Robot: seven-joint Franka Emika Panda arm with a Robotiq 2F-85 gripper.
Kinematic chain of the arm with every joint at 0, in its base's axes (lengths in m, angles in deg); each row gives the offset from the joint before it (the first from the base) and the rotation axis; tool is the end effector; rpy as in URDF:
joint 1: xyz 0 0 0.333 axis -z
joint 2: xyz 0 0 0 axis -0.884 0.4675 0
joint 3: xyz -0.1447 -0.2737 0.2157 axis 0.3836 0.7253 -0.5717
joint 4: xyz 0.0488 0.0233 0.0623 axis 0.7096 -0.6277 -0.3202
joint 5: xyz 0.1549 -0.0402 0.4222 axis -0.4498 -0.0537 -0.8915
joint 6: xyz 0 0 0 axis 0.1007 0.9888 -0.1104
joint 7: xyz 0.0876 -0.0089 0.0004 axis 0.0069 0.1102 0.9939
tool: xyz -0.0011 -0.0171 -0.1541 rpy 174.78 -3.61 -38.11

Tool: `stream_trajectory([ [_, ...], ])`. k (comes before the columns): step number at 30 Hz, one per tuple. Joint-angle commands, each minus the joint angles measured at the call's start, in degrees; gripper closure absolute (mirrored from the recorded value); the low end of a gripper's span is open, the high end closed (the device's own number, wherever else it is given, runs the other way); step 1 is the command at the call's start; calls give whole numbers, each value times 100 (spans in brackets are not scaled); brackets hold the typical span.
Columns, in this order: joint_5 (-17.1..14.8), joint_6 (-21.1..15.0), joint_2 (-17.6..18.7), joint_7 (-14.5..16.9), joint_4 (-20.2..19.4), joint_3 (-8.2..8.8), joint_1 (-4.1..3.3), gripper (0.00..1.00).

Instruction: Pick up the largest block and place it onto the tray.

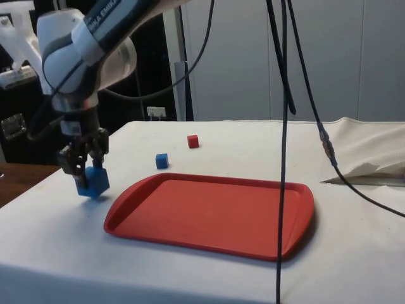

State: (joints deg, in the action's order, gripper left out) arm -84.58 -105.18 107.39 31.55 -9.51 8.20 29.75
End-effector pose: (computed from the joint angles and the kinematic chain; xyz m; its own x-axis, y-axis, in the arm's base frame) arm 0.8165 0.1226 0.1600 0.9919 -0.0796 0.0991 -0.0865 -0.9940 0.0670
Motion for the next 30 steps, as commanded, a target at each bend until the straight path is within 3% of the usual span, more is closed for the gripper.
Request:
stream_trajectory([
  [1, 29, 63, -103, -23, -34, 46, -40, 98],
  [3, 17, 74, -109, 0, 0, 29, -11, 98],
  [4, 46, 115, -189, -29, -29, 69, -46, 98],
  [12, 126, 286, -447, -40, -23, 149, -86, 98],
  [13, 92, 258, -407, 0, 0, 109, -46, 98],
  [14, 132, 298, -476, -40, -29, 155, -92, 98],
  [21, 189, 367, -745, -46, -166, 235, -178, 98],
  [22, 160, 407, -693, -6, -86, 183, -115, 98],
  [23, 206, 361, -779, -46, -201, 235, -189, 98],
  [29, 378, 332, -1106, -86, -487, 235, -275, 98],
  [30, 350, 413, -1031, -57, -372, 183, -201, 98],
])
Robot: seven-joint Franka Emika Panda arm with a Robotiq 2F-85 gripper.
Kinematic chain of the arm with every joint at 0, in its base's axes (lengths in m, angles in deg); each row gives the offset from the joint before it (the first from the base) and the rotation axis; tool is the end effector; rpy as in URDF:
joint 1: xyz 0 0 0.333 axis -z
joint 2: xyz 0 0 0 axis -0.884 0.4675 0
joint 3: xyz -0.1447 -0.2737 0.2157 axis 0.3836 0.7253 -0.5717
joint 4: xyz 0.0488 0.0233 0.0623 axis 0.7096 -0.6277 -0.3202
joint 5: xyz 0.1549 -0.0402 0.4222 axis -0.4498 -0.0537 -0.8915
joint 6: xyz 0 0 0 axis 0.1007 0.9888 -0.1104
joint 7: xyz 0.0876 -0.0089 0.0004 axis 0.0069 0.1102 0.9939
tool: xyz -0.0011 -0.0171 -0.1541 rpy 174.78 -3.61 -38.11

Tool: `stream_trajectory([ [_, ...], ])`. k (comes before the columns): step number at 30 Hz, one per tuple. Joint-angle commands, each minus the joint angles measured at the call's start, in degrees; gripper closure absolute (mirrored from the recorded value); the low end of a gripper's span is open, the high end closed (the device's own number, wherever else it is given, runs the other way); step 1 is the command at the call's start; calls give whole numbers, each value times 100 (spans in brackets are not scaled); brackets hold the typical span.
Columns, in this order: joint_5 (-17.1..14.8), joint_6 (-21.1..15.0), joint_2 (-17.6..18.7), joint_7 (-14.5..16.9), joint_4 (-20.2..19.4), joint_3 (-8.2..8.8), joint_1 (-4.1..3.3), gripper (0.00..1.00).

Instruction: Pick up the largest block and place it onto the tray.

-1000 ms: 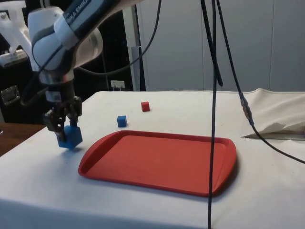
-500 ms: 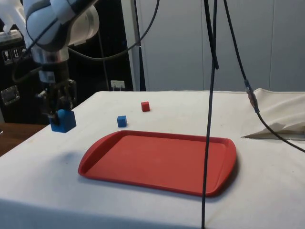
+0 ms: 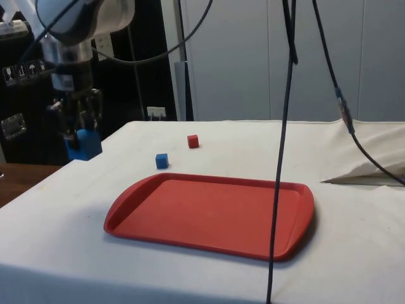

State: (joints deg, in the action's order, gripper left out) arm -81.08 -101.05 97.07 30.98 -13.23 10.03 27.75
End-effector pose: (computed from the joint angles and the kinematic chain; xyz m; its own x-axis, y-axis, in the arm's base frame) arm 0.8043 0.1227 0.2648 0.9893 -0.0750 0.1252 -0.0807 -0.9959 0.0412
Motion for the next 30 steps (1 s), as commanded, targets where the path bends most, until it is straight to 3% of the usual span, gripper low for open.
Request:
stream_trajectory([
  [1, 46, -80, -120, -34, -155, 57, -86, 98],
  [6, 189, -80, -395, -69, -367, 57, -149, 98],
  [7, 138, 0, -275, -29, -195, 0, -52, 98],
  [8, 212, -80, -435, -80, -395, 57, -160, 98],
  [13, 344, -97, -642, -120, -596, 40, -201, 98],
  [14, 367, -97, -665, -126, -630, 34, -201, 98],
  [15, 327, -6, -596, -86, -498, -11, -126, 98],
  [16, 378, -103, -688, -132, -659, 29, -206, 98],
  [30, 378, -57, -705, -80, -699, -17, -160, 98],
])
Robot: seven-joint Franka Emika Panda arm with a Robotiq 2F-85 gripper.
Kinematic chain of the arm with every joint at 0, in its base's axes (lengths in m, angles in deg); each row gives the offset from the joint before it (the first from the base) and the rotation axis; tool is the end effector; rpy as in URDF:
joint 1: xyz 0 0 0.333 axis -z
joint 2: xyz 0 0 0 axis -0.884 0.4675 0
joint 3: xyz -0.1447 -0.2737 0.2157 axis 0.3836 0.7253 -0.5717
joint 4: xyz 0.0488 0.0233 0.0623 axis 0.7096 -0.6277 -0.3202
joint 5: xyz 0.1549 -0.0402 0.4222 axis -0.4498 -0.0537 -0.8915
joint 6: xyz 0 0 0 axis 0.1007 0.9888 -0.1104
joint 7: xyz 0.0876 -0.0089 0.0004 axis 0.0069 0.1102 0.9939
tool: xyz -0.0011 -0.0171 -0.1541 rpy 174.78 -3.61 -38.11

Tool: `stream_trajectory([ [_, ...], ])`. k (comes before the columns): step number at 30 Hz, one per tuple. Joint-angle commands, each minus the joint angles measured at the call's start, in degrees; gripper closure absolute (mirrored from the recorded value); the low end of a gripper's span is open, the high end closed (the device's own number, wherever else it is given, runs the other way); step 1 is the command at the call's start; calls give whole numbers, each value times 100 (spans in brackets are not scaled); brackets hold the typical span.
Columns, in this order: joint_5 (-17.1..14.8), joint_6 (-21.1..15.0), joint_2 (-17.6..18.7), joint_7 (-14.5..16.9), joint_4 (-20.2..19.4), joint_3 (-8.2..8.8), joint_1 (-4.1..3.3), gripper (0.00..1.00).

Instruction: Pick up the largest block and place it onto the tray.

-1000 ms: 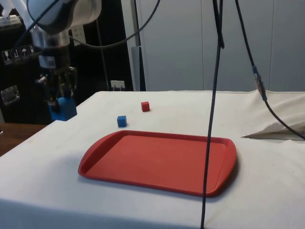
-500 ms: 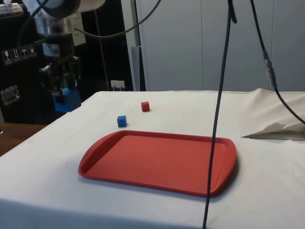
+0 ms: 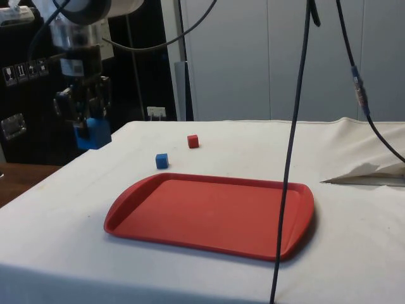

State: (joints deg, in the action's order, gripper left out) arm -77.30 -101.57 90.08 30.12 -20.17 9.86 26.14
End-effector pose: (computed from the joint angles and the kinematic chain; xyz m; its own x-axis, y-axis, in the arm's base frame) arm 0.7722 0.1194 0.2931 0.9909 -0.0662 0.1169 -0.0715 -0.9966 0.0417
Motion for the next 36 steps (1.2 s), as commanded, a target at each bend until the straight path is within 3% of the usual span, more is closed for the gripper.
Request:
stream_trajectory([
  [1, 0, -17, -23, 6, -29, 6, -6, 98],
  [3, 0, 6, 0, 0, -6, 0, 0, 98],
  [12, 52, -138, -304, -29, -476, 34, -166, 98],
  [13, 6, 0, -149, 0, -241, -6, -57, 98],
  [14, 57, -149, -332, -29, -516, 40, -172, 98],
  [21, 109, -195, -521, -46, -791, 34, -241, 98],
  [22, 46, -29, -355, 0, -533, -17, -120, 98],
  [23, 115, -201, -544, -46, -825, 34, -246, 98],
  [30, 155, -241, -705, -52, -1060, 34, -298, 98],
  [31, 74, -69, -539, 0, -796, -23, -172, 98],
  [32, 155, -246, -728, -52, -1094, 34, -304, 98],
  [36, 166, -275, -808, -57, -1220, 17, -321, 98],
])
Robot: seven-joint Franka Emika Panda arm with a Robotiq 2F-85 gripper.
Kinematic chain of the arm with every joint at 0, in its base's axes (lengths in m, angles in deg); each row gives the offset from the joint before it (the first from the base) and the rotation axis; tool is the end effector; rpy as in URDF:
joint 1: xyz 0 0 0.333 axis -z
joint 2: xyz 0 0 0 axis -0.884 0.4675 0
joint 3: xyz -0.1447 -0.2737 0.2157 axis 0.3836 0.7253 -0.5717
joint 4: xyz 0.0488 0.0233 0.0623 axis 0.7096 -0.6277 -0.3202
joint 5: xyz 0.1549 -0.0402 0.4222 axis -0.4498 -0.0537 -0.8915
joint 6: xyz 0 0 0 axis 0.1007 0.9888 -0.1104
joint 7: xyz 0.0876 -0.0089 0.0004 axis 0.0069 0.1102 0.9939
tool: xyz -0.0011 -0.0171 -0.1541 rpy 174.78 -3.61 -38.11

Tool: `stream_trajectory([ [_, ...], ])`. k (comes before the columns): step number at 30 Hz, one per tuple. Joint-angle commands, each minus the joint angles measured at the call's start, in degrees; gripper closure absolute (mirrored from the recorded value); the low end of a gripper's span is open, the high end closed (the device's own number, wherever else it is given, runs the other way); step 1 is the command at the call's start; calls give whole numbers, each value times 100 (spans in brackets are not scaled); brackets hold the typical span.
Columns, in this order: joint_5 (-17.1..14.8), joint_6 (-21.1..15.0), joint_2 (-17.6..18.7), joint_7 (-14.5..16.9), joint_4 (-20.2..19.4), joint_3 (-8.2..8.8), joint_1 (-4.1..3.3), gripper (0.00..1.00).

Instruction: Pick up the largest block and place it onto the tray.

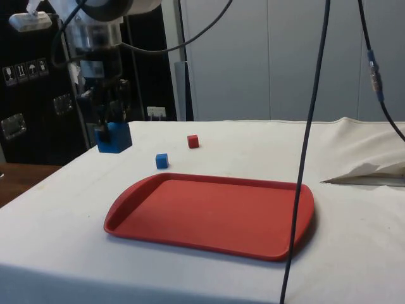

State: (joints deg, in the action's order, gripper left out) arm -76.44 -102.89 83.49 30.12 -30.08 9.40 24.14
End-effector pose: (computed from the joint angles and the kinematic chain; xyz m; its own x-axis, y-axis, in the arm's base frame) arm 0.7206 0.1195 0.2864 0.9958 -0.0675 0.0625 -0.0683 -0.9976 0.0104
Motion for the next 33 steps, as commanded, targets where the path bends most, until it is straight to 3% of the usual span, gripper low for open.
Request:
stream_trajectory([
  [1, 86, -155, -195, -57, -286, 52, -126, 98],
  [4, 97, -155, -258, -63, -372, 34, -132, 98],
  [5, 11, -6, -69, 0, -92, -17, -11, 98],
  [6, 103, -155, -286, -63, -407, 29, -132, 98],
  [11, 143, -155, -435, -69, -596, -17, -132, 98],
  [12, 63, -6, -264, -6, -344, -63, -23, 98],
  [13, 149, -155, -458, -69, -630, -23, -132, 98],
  [14, 155, -160, -493, -69, -665, -29, -138, 98],
  [20, 201, -166, -682, -80, -911, -86, -132, 98],
  [21, 109, -17, -533, -6, -688, -132, -29, 98],
  [22, 212, -172, -739, -80, -985, -97, -132, 98],
  [28, 264, -178, -917, -97, -1203, -155, -126, 98],
  [29, 178, -34, -779, -11, -997, -201, -29, 98],
  [30, 275, -183, -945, -97, -1243, -160, -126, 98],
  [33, 298, -189, -1071, -103, -1398, -195, -120, 98],
])
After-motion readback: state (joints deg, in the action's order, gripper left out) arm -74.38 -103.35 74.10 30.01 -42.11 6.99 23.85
